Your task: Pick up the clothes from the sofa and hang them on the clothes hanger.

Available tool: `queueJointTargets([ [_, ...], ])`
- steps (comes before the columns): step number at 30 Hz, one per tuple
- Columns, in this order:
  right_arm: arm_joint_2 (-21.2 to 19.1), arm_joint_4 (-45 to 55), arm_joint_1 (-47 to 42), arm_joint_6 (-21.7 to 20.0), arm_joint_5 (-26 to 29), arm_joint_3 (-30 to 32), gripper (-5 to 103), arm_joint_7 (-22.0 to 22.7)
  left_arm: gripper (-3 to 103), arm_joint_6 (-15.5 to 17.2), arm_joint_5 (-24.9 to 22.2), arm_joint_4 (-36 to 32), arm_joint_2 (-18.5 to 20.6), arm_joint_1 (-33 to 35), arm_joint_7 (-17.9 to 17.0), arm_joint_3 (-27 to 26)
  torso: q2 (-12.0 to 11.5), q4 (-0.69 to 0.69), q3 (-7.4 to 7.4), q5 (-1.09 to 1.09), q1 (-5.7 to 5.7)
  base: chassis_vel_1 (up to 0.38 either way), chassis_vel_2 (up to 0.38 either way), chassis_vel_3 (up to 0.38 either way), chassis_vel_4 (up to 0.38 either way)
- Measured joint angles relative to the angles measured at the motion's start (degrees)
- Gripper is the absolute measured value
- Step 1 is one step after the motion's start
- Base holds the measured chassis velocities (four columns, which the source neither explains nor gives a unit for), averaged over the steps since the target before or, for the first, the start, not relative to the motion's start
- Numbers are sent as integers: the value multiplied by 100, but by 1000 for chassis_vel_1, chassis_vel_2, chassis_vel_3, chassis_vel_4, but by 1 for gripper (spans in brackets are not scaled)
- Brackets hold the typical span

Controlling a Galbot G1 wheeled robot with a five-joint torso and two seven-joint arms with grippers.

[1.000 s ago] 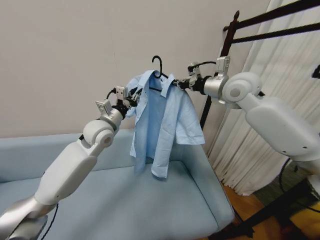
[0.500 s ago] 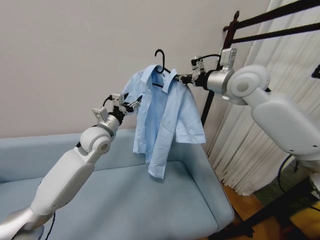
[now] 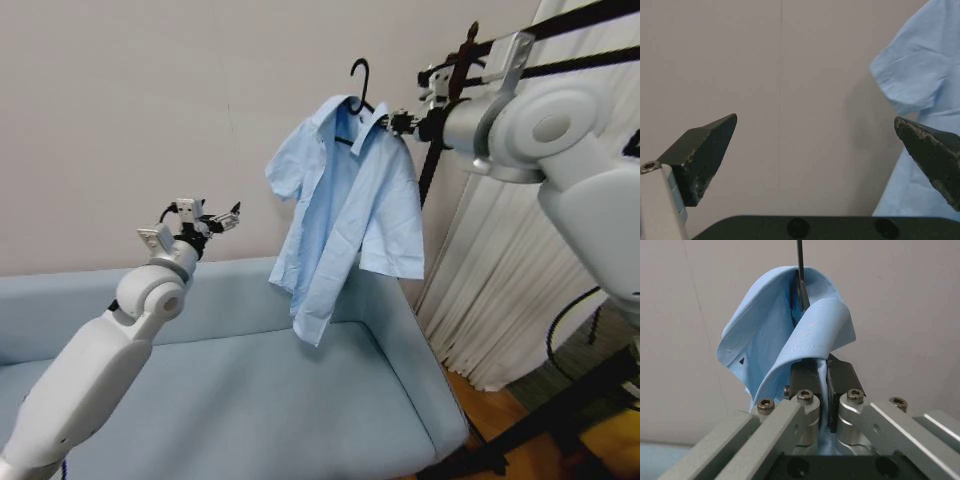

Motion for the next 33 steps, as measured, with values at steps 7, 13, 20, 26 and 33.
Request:
queueJointTargets([
  [7,-16,-337,795,-25,696,-206,2,930,100,1,-12,16,17,347,45,-445,0,-1,0,0,0,0,0,0,0],
  [13,-15,-614,1189,-25,1114,-369,2,1427,100,-1,-8,54,-30,493,57,-582,0,-1,0,1,-1,0,0,0,0],
  [20,154,-1343,1631,236,1311,-772,2,2210,100,-35,22,119,-93,611,83,-696,0,-1,0,2,0,0,0,0,0],
  [26,408,-1643,1680,836,871,-1027,2,2802,100,-64,101,168,-219,641,101,-707,0,-1,0,1,0,0,0,0,0],
  [33,726,-1914,1613,1328,423,-1452,2,3497,100,-78,185,172,-375,624,107,-602,-1,1,0,-1,0,0,0,0,0],
])
